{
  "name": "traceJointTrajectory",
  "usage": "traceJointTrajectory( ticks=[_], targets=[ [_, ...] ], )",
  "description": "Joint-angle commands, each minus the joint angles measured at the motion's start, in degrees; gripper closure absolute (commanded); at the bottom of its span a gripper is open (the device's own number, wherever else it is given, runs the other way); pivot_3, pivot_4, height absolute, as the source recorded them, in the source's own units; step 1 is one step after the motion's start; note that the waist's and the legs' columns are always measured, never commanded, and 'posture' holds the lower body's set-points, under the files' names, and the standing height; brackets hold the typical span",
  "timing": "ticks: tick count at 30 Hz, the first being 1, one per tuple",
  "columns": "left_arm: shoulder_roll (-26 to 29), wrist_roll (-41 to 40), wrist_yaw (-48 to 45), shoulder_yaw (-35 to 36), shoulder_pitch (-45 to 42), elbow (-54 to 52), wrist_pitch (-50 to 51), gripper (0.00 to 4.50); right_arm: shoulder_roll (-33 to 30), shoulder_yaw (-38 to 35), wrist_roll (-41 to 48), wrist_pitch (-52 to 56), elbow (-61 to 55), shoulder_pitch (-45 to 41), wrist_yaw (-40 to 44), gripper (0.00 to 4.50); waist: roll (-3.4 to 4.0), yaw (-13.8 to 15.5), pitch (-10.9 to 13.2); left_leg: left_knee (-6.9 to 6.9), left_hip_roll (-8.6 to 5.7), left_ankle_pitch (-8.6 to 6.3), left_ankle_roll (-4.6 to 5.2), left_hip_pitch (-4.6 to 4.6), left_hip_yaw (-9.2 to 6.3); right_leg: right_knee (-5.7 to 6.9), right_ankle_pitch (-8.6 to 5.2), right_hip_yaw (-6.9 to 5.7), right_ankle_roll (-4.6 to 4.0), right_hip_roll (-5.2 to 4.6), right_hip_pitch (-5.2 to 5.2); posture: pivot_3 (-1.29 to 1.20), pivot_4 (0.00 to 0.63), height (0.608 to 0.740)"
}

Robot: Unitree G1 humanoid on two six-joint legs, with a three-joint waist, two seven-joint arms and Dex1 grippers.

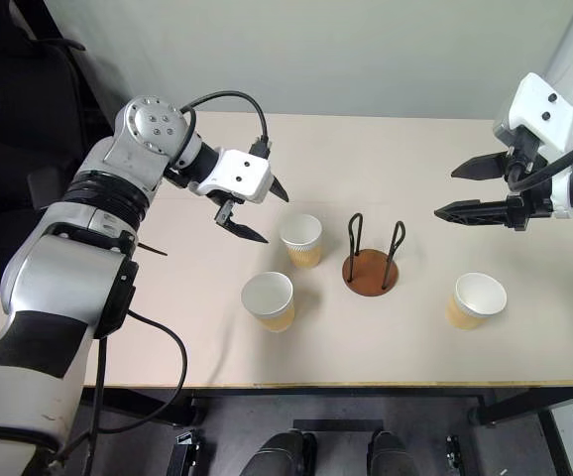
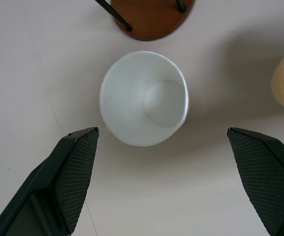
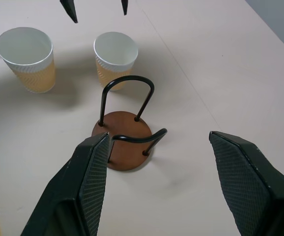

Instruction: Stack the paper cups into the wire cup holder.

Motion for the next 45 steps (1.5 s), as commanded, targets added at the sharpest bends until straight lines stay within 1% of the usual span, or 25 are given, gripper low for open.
traceJointTrajectory(
  ticks=[1,6,8,12,14,15,17,18,20,21,23,24,26,30,32,40,42,43,45],
  targets=[
    [-0.04,0.88,0.53,-0.24,-0.65,0.08,-1.54,0.0,-0.77,-1.28,0.46,-0.88,-0.27,-2.23,0.27,1.27,0.01,-0.15,0.0,0.0,0.0,0.0,0.0,0.0,0.06,0.01,-0.03,-0.02,-0.06,0.07,0.0,0.0,0.15,0.74],
    [-0.23,2.11,1.32,-0.72,-0.23,1.0,-2.32,0.0,0.23,-1.76,1.9,-1.36,-0.38,-3.31,1.24,1.27,0.03,-0.15,0.0,0.12,0.02,-0.01,0.01,0.01,-0.08,0.01,-0.01,0.04,-0.03,-0.01,0.04,0.0,0.15,0.74],
    [-0.18,2.67,1.71,-0.87,-0.15,1.27,-2.62,0.0,0.46,-2.24,2.42,-1.88,-0.47,-3.27,1.31,1.27,0.02,-0.1,-0.01,0.13,-0.03,-0.01,0.01,0.03,0.0,0.01,-0.05,-0.06,-0.11,0.11,0.07,0.0,0.15,0.74],
    [-0.39,3.69,2.73,-1.21,0.27,1.95,-2.88,0.0,1.98,-4.58,4.32,-3.53,-0.84,-2.86,0.87,1.27,0.03,-0.13,0.0,0.22,-0.02,-0.01,0.04,0.0,-0.04,0.02,-0.02,-0.02,-0.07,0.02,0.08,0.0,0.15,0.74],
    [-0.46,3.99,2.94,-1.36,0.43,2.2,-3.06,0.0,2.4,-5.11,5.27,-3.04,-1.21,-2.73,0.67,1.27,0.04,0.0,-0.01,0.23,-0.08,-0.01,0.05,0.02,0.07,0.02,-0.02,-0.09,-0.09,0.18,0.1,0.0,0.15,0.74],
    [-0.63,4.2,3.05,-1.47,0.5,2.33,-3.14,0.0,2.64,-5.67,6.25,-2.58,-1.58,-2.45,0.74,1.27,0.04,-0.01,0.0,0.27,0.0,-0.02,0.06,-0.01,-0.09,0.02,-0.01,0.02,-0.06,-0.04,0.11,0.0,0.15,0.74],
    [-0.9,4.55,3.45,-1.66,0.59,2.56,-3.21,0.0,2.76,-6.28,7.68,-2.08,-2.11,-2.06,0.8,1.27,0.05,0.11,-0.01,0.27,-0.09,-0.02,0.05,0.02,0.03,0.02,-0.01,-0.11,-0.09,0.22,0.11,0.0,0.15,0.74],
    [-1.08,4.79,3.8,-1.82,0.61,2.69,-3.25,0.0,2.6,-6.37,8.03,-2.1,-2.38,-1.77,0.85,1.27,0.06,0.07,0.0,0.34,0.0,-0.03,0.05,-0.03,-0.1,0.05,0.0,0.01,-0.08,0.0,0.11,0.0,0.15,0.74],
    [-1.35,5.18,4.33,-2.03,0.62,2.87,-3.38,0.0,2.34,-6.38,8.36,-2.15,-2.67,-1.45,0.67,1.27,0.04,0.18,-0.01,0.35,-0.09,-0.03,0.04,0.0,0.02,0.05,0.01,-0.13,-0.11,0.2,0.1,0.0,0.15,0.74],
    [-1.48,5.34,4.55,-2.13,0.62,2.94,-3.48,0.0,2.34,-6.34,8.53,-2.11,-2.75,-1.46,0.46,1.27,0.05,0.13,-0.01,0.41,-0.01,-0.04,0.04,-0.04,-0.1,0.05,0.02,-0.03,-0.1,0.03,0.12,0.0,0.15,0.74],
    [-1.99,5.6,5.15,-2.38,0.59,2.99,-3.65,0.0,2.36,-6.35,8.91,-1.99,-2.79,-1.61,0.17,1.27,0.06,0.21,-0.01,0.4,-0.1,-0.04,0.05,-0.01,0.03,0.05,0.03,-0.1,-0.09,0.16,0.12,0.0,0.15,0.74],
    [-2.58,5.33,5.23,-2.22,0.52,2.98,-3.51,0.0,2.38,-6.37,9.12,-1.86,-2.83,-1.68,0.04,1.27,0.05,0.14,-0.01,0.45,-0.03,-0.05,0.05,-0.04,-0.06,0.06,0.04,-0.02,-0.07,0.03,0.15,0.0,0.15,0.74],
    [-3.38,4.94,5.29,-1.9,0.36,2.95,-3.36,0.0,2.35,-6.36,9.38,-1.75,-2.91,-1.68,-0.15,1.27,0.05,0.22,0.0,0.47,-0.1,-0.05,0.06,0.01,0.01,0.06,0.05,-0.1,-0.08,0.17,0.17,0.0,0.15,0.74],
    [-3.99,4.85,5.48,-1.8,0.2,2.97,-3.29,0.0,2.2,-6.16,9.74,-1.72,-2.93,-1.62,-0.53,1.27,0.04,0.13,-0.01,0.54,-0.04,-0.05,0.06,-0.01,-0.07,0.08,0.08,0.02,-0.06,0.08,0.18,0.0,0.15,0.74],
    [-4.53,5.75,5.93,-2.71,0.39,2.86,-4.1,0.0,2.09,-6.12,9.77,-1.68,-2.79,-1.51,-0.64,1.27,0.04,0.12,-0.02,0.5,-0.07,-0.06,0.05,0.03,-0.06,0.09,0.09,-0.01,-0.06,0.14,0.19,0.0,0.15,0.74],
    [-4.9,9.56,11.18,-5.7,0.42,3.02,-5.78,0.0,1.63,-6.4,9.65,-1.85,-2.77,-0.39,-1.18,1.27,0.04,0.23,-0.02,0.51,-0.07,-0.06,0.05,0.02,-0.01,0.07,0.09,-0.06,-0.04,0.17,0.19,0.0,0.15,0.74],
    [-5.16,10.08,12.2,-5.97,0.33,3.14,-5.82,0.0,1.64,-6.45,9.73,-1.81,-2.85,-0.3,-1.41,1.27,0.05,0.24,-0.01,0.56,-0.01,-0.07,0.06,0.0,-0.11,0.06,0.1,0.08,-0.02,0.01,0.2,0.0,0.15,0.74],
    [-5.36,10.13,12.55,-6.02,0.28,3.19,-5.77,0.0,1.65,-6.48,9.82,-1.76,-2.89,-0.29,-1.48,1.27,0.05,0.31,-0.02,0.53,-0.09,-0.07,0.06,0.02,-0.01,0.06,0.11,-0.02,-0.02,0.12,0.19,0.0,0.15,0.74],
    [-5.79,10.16,13.15,-6.09,0.19,3.26,-5.64,0.0,1.63,-6.5,9.92,-1.77,-2.9,-0.25,-1.58,1.27,0.05,0.35,-0.02,0.56,-0.03,-0.07,0.07,-0.01,-0.1,0.05,0.11,0.06,-0.01,0.05,0.21,0.0,0.15,0.74]
  ],
)
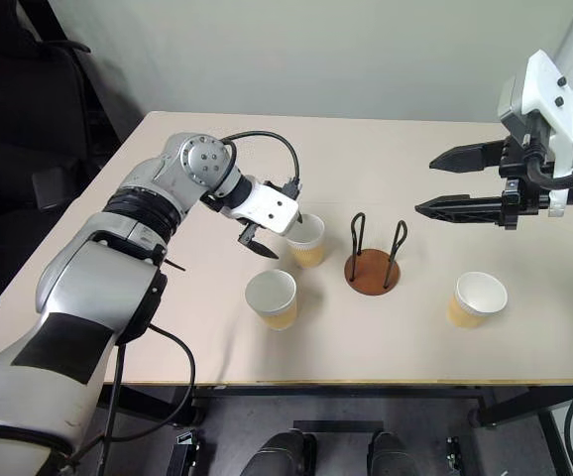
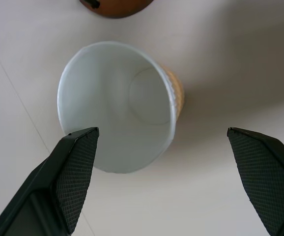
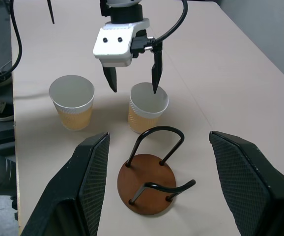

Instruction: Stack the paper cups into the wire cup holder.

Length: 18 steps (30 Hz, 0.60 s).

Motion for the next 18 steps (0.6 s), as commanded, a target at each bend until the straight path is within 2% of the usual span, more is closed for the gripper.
traceJointTrajectory(
  ticks=[1,6,9,11,18],
  targets=[
    [-0.71,0.2,1.54,0.29,-1.1,-0.02,-0.39,0.0,-0.93,-2.29,0.7,-0.39,-1.08,-0.54,-0.4,1.27,0.0,0.09,0.0,-0.01,-0.06,0.0,0.0,0.02,0.05,0.0,0.0,-0.1,0.0,0.06,0.0,0.0,0.15,0.74],
    [-1.69,0.72,2.38,-0.07,-1.19,-0.01,-0.92,0.0,-0.89,-2.39,1.12,-0.21,-0.92,-0.63,-0.64,1.27,0.01,0.09,0.0,-0.02,-0.03,0.0,0.0,0.03,0.13,0.02,0.02,-0.1,0.03,0.12,-0.01,0.0,0.15,0.74],
    [-2.46,0.72,1.77,-0.09,-1.37,0.08,-1.07,0.62,-0.92,-2.18,0.99,-0.4,-0.77,-0.42,-0.69,1.23,0.0,0.15,0.0,0.02,-0.01,0.0,0.0,0.02,0.1,0.0,0.03,-0.01,0.06,0.01,0.0,0.0,0.15,0.74],
    [-2.49,0.95,0.35,-0.39,-1.34,0.2,-1.36,1.26,-1.0,-2.27,1.01,-0.35,-0.7,-0.27,-0.77,1.23,0.0,0.19,0.0,0.03,0.01,0.0,0.01,0.01,0.07,0.0,0.04,0.02,0.07,-0.05,0.01,0.0,0.15,0.74],
    [-1.55,1.13,-5.77,-0.96,-1.46,0.33,-2.51,3.97,-1.48,-2.95,1.49,0.18,0.06,-0.26,-0.83,1.23,0.0,0.12,0.0,0.03,-0.03,0.0,0.01,0.04,0.11,0.01,0.06,-0.01,0.09,0.07,0.0,0.0,0.15,0.74]
  ],
)
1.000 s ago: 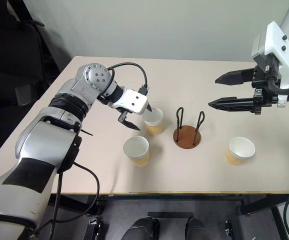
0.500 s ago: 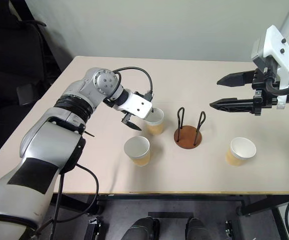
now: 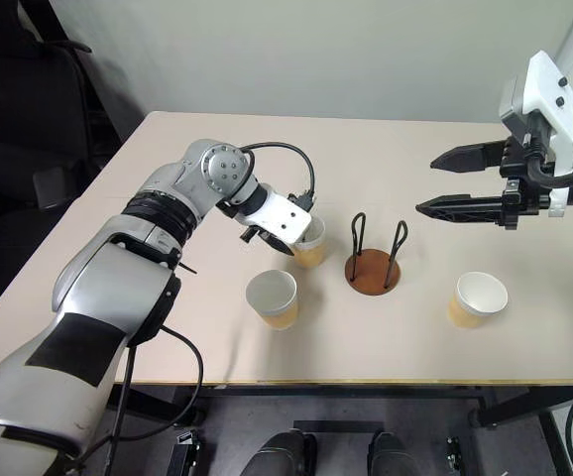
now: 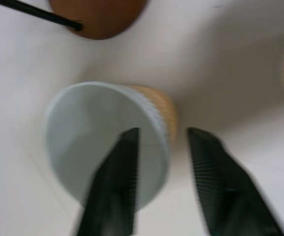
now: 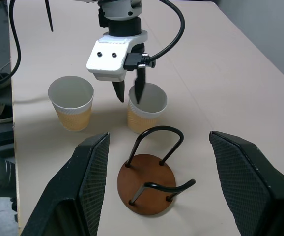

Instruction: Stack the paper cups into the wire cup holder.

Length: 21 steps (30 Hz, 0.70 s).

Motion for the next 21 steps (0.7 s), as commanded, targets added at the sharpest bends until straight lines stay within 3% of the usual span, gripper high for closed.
traceJointTrajectory(
  ticks=[1,12,21],
  targets=[
    [1.03,-0.19,-3.55,-0.04,-1.52,-0.12,-1.17,4.33,-1.33,-2.85,0.67,0.1,0.02,-0.91,-0.32,1.23,0.0,0.05,0.0,0.0,0.04,0.0,0.0,-0.01,-0.05,-0.01,0.0,0.05,0.01,-0.06,0.0,0.0,0.15,0.74],
    [2.39,-1.59,-10.54,1.52,-3.98,0.08,0.76,4.46,-3.22,-2.4,-1.14,-2.01,3.43,-0.23,1.03,1.23,-0.01,0.04,-0.01,0.0,-0.02,-0.03,0.07,-0.01,0.05,-0.04,-0.02,-0.05,-0.02,0.03,0.03,0.0,0.15,0.74],
    [2.6,-0.61,8.4,4.07,-17.13,2.1,11.37,4.46,-6.34,-1.75,-4.15,-5.45,7.54,-0.15,3.25,1.23,-0.03,0.08,0.02,0.03,0.01,-0.09,0.19,-0.3,0.04,-0.16,-0.04,-0.05,0.02,-0.12,-0.12,0.0,0.15,0.74]
  ],
)
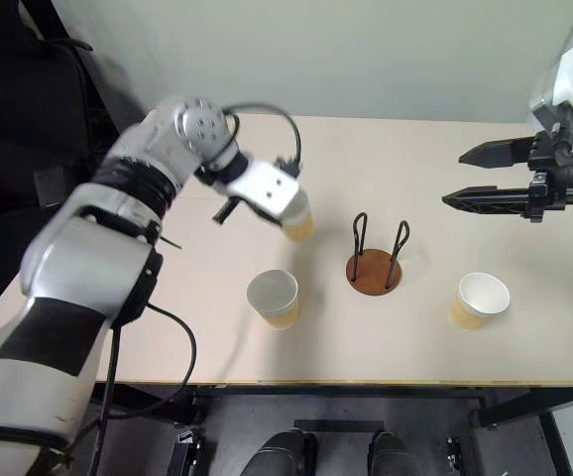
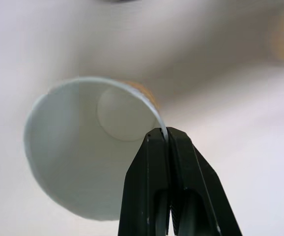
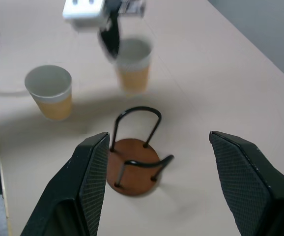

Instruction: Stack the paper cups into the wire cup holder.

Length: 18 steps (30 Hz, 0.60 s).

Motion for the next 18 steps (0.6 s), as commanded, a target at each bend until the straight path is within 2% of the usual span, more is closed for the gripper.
traceJointTrajectory(
  ticks=[1,6,11,18],
  targets=[
    [-0.65,-1.35,6.11,3.14,-6.14,0.13,3.61,4.46,-2.21,-1.7,-1.48,-2.22,0.77,-0.78,1.21,1.23,0.03,-0.04,-0.01,-0.03,-0.01,-0.01,0.02,-0.04,-0.02,-0.02,-0.02,0.03,0.0,-0.03,-0.04,0.0,0.15,0.74],
    [-3.2,-3.91,5.49,6.42,-9.02,0.32,5.47,4.46,-2.75,-1.84,-2.11,-2.79,1.75,-0.4,1.78,1.23,0.1,0.01,-0.02,-0.07,-0.03,-0.23,-0.06,0.13,0.0,0.07,-0.26,0.01,-0.02,0.03,0.04,0.0,0.15,0.74],
    [-6.75,-8.42,-2.27,10.19,-9.93,-0.23,5.92,4.46,-3.69,-2.09,-2.67,-2.99,1.85,0.34,2.33,1.23,0.1,0.11,0.02,-0.1,-0.01,-0.23,-0.1,0.04,0.04,0.11,-0.07,-0.05,0.37,0.14,-0.06,0.0,0.15,0.74],
    [-9.32,-9.84,-6.54,11.42,-9.94,-0.64,5.55,4.46,-4.52,-2.57,-2.77,-2.76,1.5,0.93,2.72,1.23,0.13,0.09,0.02,0.03,0.06,-0.31,0.03,0.03,0.09,0.08,-0.18,0.09,0.5,-0.03,0.01,0.0,0.15,0.74]
  ],
)
